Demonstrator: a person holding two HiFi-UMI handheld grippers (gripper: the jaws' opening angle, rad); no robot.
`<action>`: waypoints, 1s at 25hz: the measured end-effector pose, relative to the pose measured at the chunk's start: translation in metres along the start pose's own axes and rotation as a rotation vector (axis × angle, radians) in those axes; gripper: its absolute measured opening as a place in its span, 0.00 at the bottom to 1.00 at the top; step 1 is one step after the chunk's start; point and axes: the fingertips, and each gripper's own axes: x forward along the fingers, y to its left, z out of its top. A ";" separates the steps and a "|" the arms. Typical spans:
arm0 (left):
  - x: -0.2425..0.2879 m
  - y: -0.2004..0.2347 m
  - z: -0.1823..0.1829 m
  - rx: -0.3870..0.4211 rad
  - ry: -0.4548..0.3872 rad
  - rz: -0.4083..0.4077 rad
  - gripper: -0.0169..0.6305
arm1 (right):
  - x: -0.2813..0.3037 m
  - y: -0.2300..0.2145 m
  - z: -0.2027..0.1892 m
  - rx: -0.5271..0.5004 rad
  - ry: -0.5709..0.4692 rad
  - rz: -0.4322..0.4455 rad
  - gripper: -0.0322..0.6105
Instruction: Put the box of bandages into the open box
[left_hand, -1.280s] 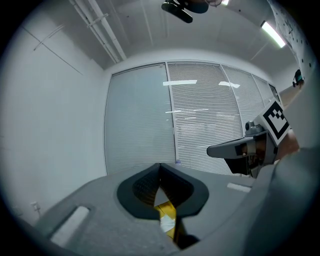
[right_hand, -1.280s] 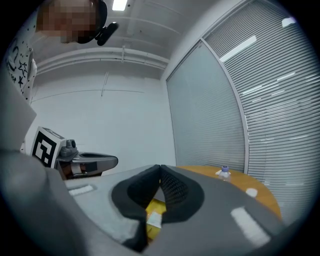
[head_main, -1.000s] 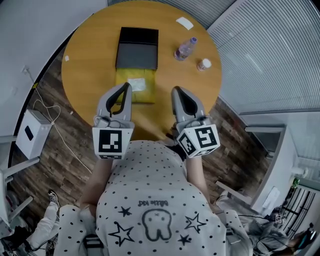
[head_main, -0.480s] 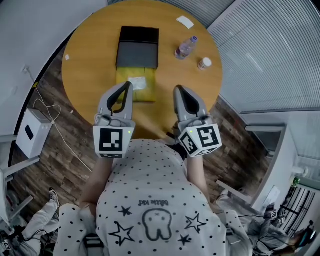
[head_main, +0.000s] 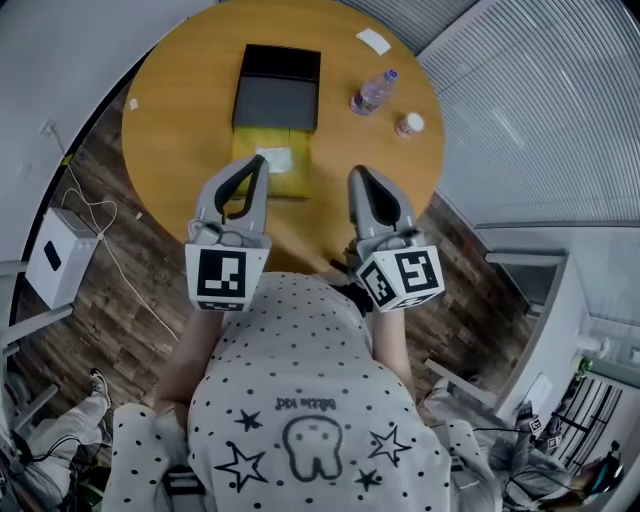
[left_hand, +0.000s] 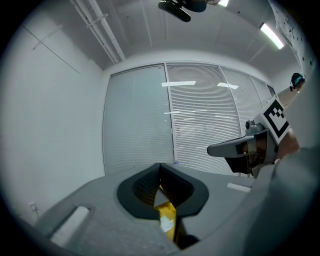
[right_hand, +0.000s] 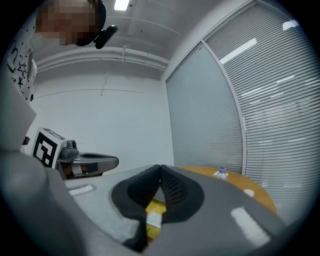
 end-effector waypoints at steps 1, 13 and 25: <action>-0.001 0.001 -0.001 0.001 0.001 0.003 0.04 | 0.000 0.001 0.000 -0.001 0.000 0.000 0.06; 0.001 0.008 -0.004 0.005 0.034 0.051 0.04 | -0.001 0.000 0.001 -0.003 0.001 0.002 0.06; -0.001 0.010 -0.007 0.012 0.047 0.059 0.04 | 0.001 0.006 -0.002 -0.030 0.015 0.022 0.06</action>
